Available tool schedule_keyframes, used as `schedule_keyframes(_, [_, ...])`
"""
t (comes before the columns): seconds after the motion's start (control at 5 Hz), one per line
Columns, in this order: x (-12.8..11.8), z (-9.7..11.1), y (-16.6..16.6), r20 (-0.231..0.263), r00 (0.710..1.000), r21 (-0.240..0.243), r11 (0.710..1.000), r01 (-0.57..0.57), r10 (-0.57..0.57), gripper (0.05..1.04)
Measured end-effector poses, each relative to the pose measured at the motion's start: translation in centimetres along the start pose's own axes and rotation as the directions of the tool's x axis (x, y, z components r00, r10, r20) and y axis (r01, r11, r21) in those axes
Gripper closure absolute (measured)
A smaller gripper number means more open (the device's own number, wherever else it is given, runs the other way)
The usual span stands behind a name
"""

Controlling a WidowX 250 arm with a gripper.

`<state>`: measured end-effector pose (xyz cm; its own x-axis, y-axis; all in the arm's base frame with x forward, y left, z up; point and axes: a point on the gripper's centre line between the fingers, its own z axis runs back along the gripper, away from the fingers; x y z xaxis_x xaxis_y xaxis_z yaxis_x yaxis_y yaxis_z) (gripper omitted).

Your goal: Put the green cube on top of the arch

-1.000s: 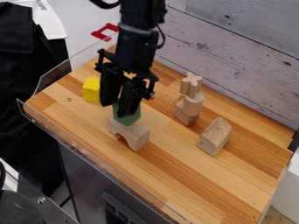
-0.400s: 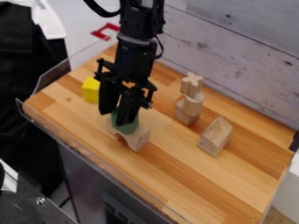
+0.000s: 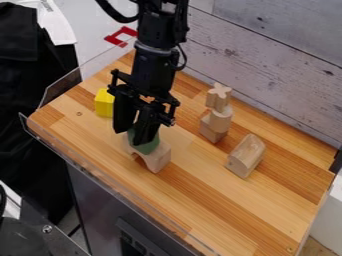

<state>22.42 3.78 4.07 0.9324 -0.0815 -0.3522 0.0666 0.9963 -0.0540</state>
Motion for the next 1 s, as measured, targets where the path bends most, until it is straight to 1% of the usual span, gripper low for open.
schedule_keyframes(0.2, [0.0,0.0,0.1,0.001,0.999,0.003,0.999,-0.050,0.050,0.212])
schedule_keyframes(0.4, [0.1,1.4,0.1,0.054,0.993,-0.014,0.995,-0.103,0.104,0.078])
schedule_keyframes(0.6, [0.7,5.1,1.0,0.148,0.979,-0.015,0.990,-0.141,0.142,0.083])
schedule_keyframes(0.8, [1.2,8.6,2.7,0.220,0.955,-0.044,0.980,-0.194,0.199,0.083])
schedule_keyframes(1.0, [1.3,9.2,4.4,0.236,0.934,-0.037,0.963,-0.266,0.268,0.083])
